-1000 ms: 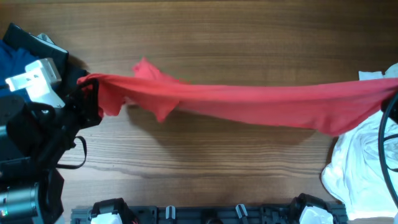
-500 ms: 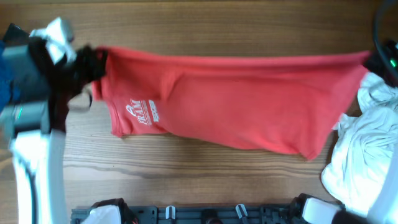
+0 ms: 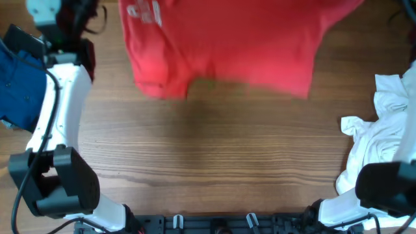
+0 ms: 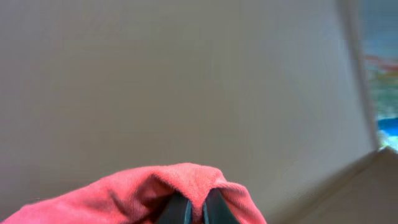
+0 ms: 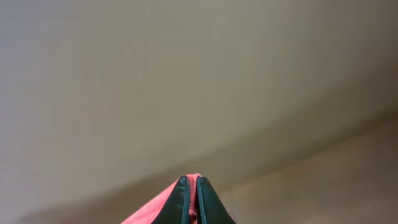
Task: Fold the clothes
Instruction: 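Swing the shirt forward and lay it flat on the table with both grippers, then fold the shirt's near edge upward with both grippers toward the far side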
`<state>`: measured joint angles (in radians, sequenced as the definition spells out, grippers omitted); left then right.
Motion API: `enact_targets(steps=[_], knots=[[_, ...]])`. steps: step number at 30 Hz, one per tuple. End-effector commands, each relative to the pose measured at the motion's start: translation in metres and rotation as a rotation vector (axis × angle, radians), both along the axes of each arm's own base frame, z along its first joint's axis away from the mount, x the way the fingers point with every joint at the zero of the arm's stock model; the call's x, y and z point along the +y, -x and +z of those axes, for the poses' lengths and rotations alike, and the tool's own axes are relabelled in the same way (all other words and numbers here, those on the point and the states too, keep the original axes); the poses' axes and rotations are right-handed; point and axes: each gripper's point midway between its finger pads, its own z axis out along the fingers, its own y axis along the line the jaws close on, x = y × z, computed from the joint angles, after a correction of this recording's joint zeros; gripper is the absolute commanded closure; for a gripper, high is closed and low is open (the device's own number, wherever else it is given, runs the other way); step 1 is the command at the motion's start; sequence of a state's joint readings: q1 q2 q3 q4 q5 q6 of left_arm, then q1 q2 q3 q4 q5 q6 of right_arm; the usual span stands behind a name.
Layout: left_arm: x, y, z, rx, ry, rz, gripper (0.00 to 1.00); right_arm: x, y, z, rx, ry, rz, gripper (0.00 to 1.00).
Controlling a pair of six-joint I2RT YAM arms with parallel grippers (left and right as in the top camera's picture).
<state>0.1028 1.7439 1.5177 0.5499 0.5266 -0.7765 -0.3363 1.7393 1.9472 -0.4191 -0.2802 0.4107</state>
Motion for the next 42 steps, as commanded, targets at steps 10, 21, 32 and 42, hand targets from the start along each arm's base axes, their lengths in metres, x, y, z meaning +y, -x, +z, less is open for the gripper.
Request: enact_targets(steps=[10, 21, 32, 42], knots=[[-0.035, 0.054, -0.149, 0.776, -0.243, -0.257, 0.96, -0.027, 0.048, -0.104, 0.542, 0.198, -0.085, 0.96], [-0.067, 0.205, -0.268, 1.461, -0.509, -0.500, 0.96, 0.010, 0.156, -0.237, 1.224, 0.016, 0.080, 0.96], [-0.041, 0.304, -0.379, 1.856, -0.517, -0.443, 0.96, 0.030, 0.247, -0.314, 1.517, -0.054, 0.056, 0.96], [0.030, 0.315, -0.347, 1.723, -0.277, -0.067, 0.96, 0.018, 0.296, -0.305, 1.434, -0.017, -0.237, 0.96]])
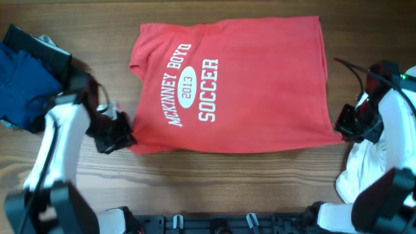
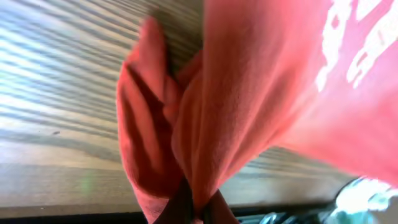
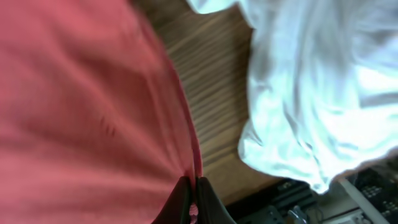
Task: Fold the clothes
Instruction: 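Fold the shirt's near edge upward with both grippers toward the far side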
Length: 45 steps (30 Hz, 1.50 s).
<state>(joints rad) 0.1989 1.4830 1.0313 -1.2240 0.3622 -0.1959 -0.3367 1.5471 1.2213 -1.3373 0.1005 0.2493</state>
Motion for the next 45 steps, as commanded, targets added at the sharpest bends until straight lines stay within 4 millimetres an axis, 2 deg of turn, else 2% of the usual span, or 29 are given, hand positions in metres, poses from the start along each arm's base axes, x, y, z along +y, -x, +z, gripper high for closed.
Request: enact_targets(steps=[1, 6, 10, 14, 17, 22, 28, 32, 38, 45], knots=[[0.016, 0.010, 0.014, -0.062, -0.040, 0.086, 0.96, -0.014, 0.009, 0.020, -0.050, 0.114, -0.068, 0.96], [0.014, 0.025, 0.022, -0.059, -0.037, 0.097, 0.96, -0.010, 0.021, 0.033, -0.063, 0.118, -0.072, 0.96], [0.013, 0.023, 0.027, -0.093, -0.034, 0.098, 0.96, -0.007, 0.027, 0.036, -0.058, 0.111, -0.072, 0.96], [0.007, -0.001, 0.033, -0.199, 0.019, 0.099, 0.96, 0.001, 0.012, 0.027, -0.114, 0.054, -0.007, 0.96], [0.003, -0.035, 0.043, -0.348, 0.072, 0.095, 0.96, -0.002, -0.003, 0.012, -0.139, 0.044, 0.016, 0.96], [0.004, -0.068, 0.042, -0.423, 0.114, 0.130, 0.96, -0.004, -0.043, -0.007, -0.220, 0.005, 0.039, 0.96], [-0.014, -0.099, 0.024, -0.460, 0.169, 0.059, 0.96, -0.005, -0.083, -0.029, -0.311, -0.037, 0.043, 0.96], [-0.015, -0.121, 0.008, -0.493, 0.167, 0.039, 0.96, -0.008, -0.105, -0.034, -0.375, -0.039, 0.050, 0.96], [-0.011, -0.136, -0.008, -0.508, 0.164, 0.037, 0.96, -0.014, -0.124, -0.029, -0.453, -0.017, 0.069, 0.96], [-0.004, -0.148, -0.030, -0.504, 0.130, 0.044, 0.96, -0.017, -0.133, -0.026, -0.491, -0.004, 0.060, 0.96]])
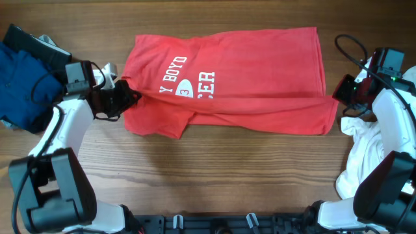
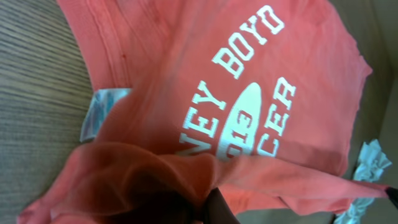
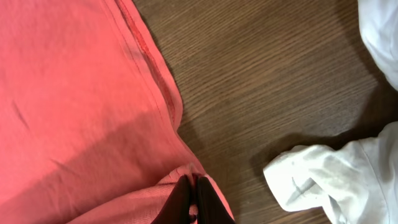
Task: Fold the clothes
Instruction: 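Fold the shirt's near edge upward with both grippers toward the far side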
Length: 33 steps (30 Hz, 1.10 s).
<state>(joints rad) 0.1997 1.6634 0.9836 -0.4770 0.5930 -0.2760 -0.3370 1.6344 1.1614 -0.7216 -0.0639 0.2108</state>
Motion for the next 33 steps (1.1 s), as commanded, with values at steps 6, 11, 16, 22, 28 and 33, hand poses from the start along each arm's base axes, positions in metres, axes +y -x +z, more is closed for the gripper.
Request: enact_targets(steps=[6, 11, 16, 22, 28, 33], knots=[[0.004, -0.011, -0.010, -0.018, -0.019, 0.011, 0.96, -0.001, -0.006, -0.008, -0.005, -0.006, 0.004, 0.96], [0.005, -0.011, -0.010, -0.019, -0.022, 0.012, 0.96, 0.001, -0.003, -0.025, 0.043, -0.028, 0.007, 0.96], [0.010, -0.007, -0.016, 0.017, -0.045, 0.042, 0.96, 0.016, -0.021, -0.026, -0.007, -0.036, 0.086, 0.96], [0.010, -0.005, -0.017, 0.029, -0.044, 0.043, 0.96, 0.036, -0.048, -0.017, -0.096, 0.013, 0.193, 0.96], [0.010, -0.005, -0.017, 0.029, -0.045, 0.043, 0.96, 0.033, -0.049, -0.018, -0.091, 0.040, 0.185, 0.96], [0.011, -0.005, -0.017, 0.030, -0.053, 0.046, 0.96, 0.016, -0.044, -0.019, -0.058, 0.112, 0.109, 0.91]])
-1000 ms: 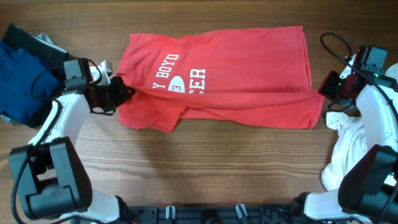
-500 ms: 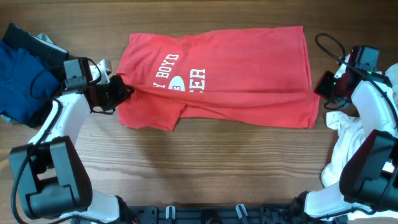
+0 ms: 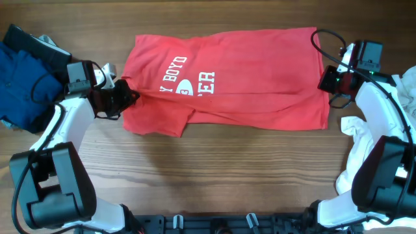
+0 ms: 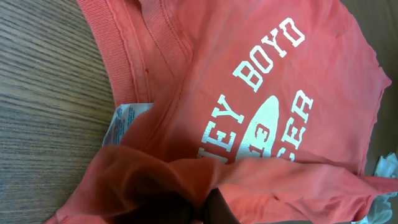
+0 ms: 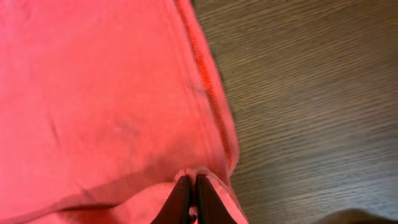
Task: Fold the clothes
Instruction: 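Fold the shirt's near edge upward with both grippers toward the far side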
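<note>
The red T-shirt [image 3: 253, 65] with white lettering lies across the far half of the wooden table [image 3: 214, 175], its near portion doubled up over the print. My left gripper [image 3: 122, 97] is shut on the shirt's left end, where cloth bunches over the fingers in the left wrist view [image 4: 205, 208]. My right gripper [image 3: 327, 83] is shut on the shirt's right edge, pinching a fold of hem [image 5: 191, 180]. A white label [image 4: 121, 121] shows by the collar.
A blue garment [image 3: 23, 81] lies at the far left behind my left arm. A heap of white clothing [image 3: 383, 136] sits at the right edge beside my right arm. Bare wood runs along the near side of the table.
My right gripper has moved away from me and inward with the shirt's right corner, so the fold on the right now lies higher. My left gripper has barely shifted.
First both grippers held the red shirt up at the far edge, hanging off the table's back. Then the shirt lay spread flat, print up, gripped at its two near corners. Then those corners sat over the shirt's middle, folding the near part up; now the right one lies farther back.
</note>
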`<state>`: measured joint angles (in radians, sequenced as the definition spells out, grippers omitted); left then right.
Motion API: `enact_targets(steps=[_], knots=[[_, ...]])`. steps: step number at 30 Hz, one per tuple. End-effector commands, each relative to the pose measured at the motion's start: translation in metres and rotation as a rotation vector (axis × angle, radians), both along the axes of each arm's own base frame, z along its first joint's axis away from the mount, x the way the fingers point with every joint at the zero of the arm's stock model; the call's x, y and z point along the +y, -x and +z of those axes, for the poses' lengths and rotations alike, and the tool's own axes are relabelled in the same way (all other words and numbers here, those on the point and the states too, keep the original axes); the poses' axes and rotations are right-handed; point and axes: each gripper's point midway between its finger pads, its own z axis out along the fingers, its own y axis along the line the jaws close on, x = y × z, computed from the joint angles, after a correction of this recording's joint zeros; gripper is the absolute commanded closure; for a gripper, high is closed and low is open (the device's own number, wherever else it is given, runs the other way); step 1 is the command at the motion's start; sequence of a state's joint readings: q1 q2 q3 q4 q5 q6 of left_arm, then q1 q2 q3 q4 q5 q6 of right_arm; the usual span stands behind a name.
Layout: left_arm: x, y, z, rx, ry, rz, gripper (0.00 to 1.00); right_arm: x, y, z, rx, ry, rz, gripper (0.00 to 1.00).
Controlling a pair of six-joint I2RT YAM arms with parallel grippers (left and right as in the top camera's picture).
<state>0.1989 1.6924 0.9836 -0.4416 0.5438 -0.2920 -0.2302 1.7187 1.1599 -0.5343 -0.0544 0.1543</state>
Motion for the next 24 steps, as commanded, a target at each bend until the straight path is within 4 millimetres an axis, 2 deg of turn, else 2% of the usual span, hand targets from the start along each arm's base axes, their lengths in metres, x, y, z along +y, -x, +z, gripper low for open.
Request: enact_targets(steps=[1, 3, 4, 5, 7, 9, 12, 17, 20, 24], knots=[[0.003, 0.001, -0.007, 0.021, -0.017, 0.016, 0.96, -0.012, 0.004, -0.006, 0.027, 0.046, -0.060, 0.85], [0.003, 0.001, -0.007, 0.021, -0.017, 0.016, 0.94, -0.009, 0.003, -0.006, 0.024, 0.032, -0.049, 0.66], [0.003, 0.001, -0.007, 0.021, -0.017, 0.016, 0.90, -0.006, 0.004, -0.006, 0.026, 0.021, -0.043, 0.59], [0.003, 0.001, -0.007, 0.022, -0.017, 0.016, 0.76, -0.003, 0.008, -0.009, 0.044, 0.006, -0.038, 0.56], [0.003, 0.004, -0.008, 0.038, -0.013, 0.016, 0.67, 0.000, 0.020, -0.014, 0.100, -0.008, -0.038, 0.55], [0.001, 0.012, -0.011, 0.076, -0.006, 0.015, 0.49, 0.005, 0.037, -0.020, 0.171, -0.030, -0.034, 0.56], [-0.006, 0.028, -0.013, 0.141, 0.031, 0.004, 0.46, 0.022, 0.069, -0.028, 0.302, -0.110, -0.016, 0.58], [-0.031, 0.041, -0.002, 0.155, 0.151, -0.084, 0.48, 0.034, 0.096, -0.038, 0.403, -0.161, -0.007, 0.66], [-0.050, 0.049, -0.005, 0.151, 0.107, -0.190, 0.48, 0.041, 0.110, -0.049, 0.438, -0.191, -0.004, 0.75], [-0.072, 0.056, -0.017, 0.169, -0.030, -0.280, 0.44, 0.044, 0.121, -0.064, 0.456, -0.195, -0.004, 0.78]])
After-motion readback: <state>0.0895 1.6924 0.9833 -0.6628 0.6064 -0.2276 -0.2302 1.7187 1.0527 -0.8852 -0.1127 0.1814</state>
